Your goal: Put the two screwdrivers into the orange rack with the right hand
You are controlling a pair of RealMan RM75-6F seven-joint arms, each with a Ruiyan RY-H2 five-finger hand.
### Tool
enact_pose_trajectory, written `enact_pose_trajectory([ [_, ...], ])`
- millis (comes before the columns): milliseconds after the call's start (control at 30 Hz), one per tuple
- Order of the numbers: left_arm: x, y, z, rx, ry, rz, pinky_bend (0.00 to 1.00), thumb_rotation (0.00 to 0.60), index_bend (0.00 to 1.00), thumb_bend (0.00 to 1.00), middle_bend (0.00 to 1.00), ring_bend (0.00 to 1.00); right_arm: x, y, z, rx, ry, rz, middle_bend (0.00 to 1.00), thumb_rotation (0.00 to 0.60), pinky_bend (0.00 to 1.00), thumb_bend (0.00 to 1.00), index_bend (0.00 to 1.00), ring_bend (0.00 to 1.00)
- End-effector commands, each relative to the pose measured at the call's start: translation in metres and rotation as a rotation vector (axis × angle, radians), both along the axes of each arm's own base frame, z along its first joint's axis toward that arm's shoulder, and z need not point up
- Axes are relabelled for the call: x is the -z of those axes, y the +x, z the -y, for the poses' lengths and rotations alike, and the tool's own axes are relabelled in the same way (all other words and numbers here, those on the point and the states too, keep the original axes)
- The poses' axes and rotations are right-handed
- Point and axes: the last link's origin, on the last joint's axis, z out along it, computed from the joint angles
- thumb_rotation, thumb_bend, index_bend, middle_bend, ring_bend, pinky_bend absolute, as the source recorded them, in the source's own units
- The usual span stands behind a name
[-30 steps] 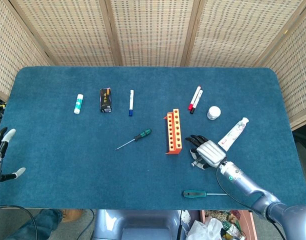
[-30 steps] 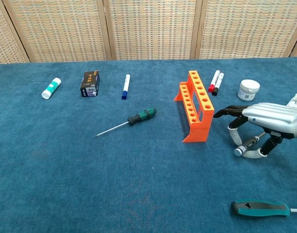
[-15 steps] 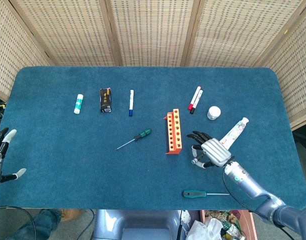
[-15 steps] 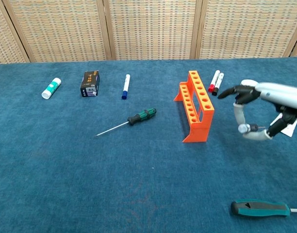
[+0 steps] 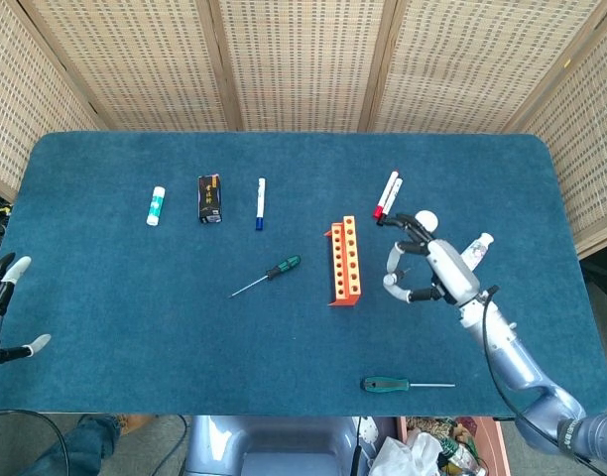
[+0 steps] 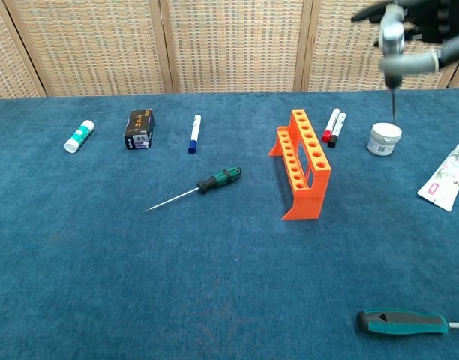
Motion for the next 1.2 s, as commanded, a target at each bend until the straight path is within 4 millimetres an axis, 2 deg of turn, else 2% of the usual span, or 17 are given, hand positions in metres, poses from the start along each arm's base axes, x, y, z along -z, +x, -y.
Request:
enact_pose_trajectory([
  [33, 0.0, 0.0, 0.0, -0.001, 0.001, 0.002, 0.0, 0.6, 0.0, 0.0, 0.0, 0.0, -0.008, 0.014, 0.007, 0.048, 0.054, 0.098, 0.12, 0.6, 0.12, 0.49, 0.66, 0.0],
  [200, -0.001, 0.0, -0.001, -0.002, 0.003, 0.002, 0.0, 0.6, 0.0, 0.0, 0.0, 0.0, -0.006, 0.025, 0.013, 0.148, 0.155, 0.224, 0.12, 0.6, 0.12, 0.5, 0.67, 0.0],
  [633, 0.001, -0.001, -0.004, -0.008, -0.006, -0.001, 0.0, 0.6, 0.0, 0.0, 0.0, 0.0, 0.012, 0.026, 0.022, 0.356, 0.313, 0.46, 0.13, 0.6, 0.12, 0.53, 0.67, 0.0],
  [1200, 0.004, 0.0, -0.004, -0.008, -0.014, -0.008, 0.0, 0.6, 0.0, 0.0, 0.0, 0.0, 0.034, 0.019, 0.014, 0.369, 0.328, 0.618, 0.14, 0.6, 0.12, 0.53, 0.67, 0.0],
])
